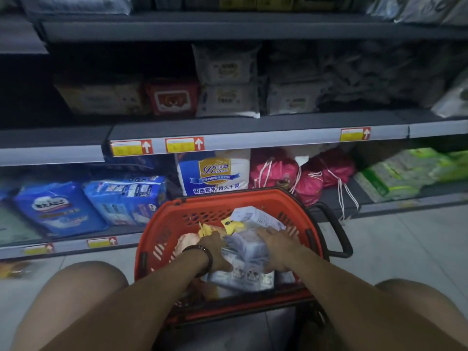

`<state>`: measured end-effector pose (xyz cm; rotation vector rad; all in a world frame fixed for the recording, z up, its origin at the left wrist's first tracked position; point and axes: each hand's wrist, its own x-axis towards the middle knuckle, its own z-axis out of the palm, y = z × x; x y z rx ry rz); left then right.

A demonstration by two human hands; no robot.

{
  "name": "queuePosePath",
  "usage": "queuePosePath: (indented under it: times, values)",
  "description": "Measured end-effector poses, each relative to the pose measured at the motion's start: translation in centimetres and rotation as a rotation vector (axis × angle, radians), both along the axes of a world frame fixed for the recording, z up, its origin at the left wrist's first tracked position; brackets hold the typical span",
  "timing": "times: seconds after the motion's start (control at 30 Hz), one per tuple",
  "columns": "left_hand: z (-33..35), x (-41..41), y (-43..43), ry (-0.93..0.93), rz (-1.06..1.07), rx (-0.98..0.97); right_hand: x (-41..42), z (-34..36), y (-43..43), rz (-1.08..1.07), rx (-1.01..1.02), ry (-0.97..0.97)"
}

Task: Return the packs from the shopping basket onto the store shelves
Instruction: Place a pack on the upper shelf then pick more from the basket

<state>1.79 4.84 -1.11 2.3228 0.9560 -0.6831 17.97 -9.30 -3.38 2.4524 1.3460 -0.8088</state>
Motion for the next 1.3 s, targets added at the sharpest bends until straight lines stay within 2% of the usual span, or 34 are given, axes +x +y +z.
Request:
queuePosePath:
  times: [0.23,0.43,0.53,0.63,0.8,0.9,1.03,1.1,1.2,1.3]
  values:
    - [-0.9,0.1,0.3,0.025,0.083,0.003,1.3,0.2,0.1,-0.143,0.031,0.055]
    - [1.3,0.2,0.7,0.016,0.078,-0.057,0.9,1.3,0.1,-0.117,0.095,0.081]
    - [3.5,-0.2,2.2,-0.159,0.226,-0.118,1.5,2.7,-0.1,-0.188,0.226,0.207]
    - [4.7,-1.3,3.4,-0.367,0.446,-0.274,1.9,4.2,0.0,-0.333,0.421,0.353]
    - [5.5,-2.2,4.3,-0.528,0.626,-0.414,1.7,7.0,1.0,-0.630,0.793,0.629]
    - [6.3,-2.4,4.7,-0.638,0.842,-0.556,1.6,8.5,1.7,-0.710,0.882,0.746]
    - [7.6,-2.4,4.7,-0.813,1.009,-0.716,0.7,9.4,2.8,-0.637,0.911,0.672]
    - [7.7,-2.1,4.6,-0.907,1.041,-0.687,-0.4,10.0,3.1,-0.528,0.901,0.612]
    - [8.0,-1.7,4.2,-1.010,1.014,-0.632,-2.3,10.9,3.4,-0.379,0.933,0.485]
    - [9.3,-1.2,3.2,-1.008,0.902,-0.666,-3.7,11.7,4.1,-0.379,1.036,0.400]
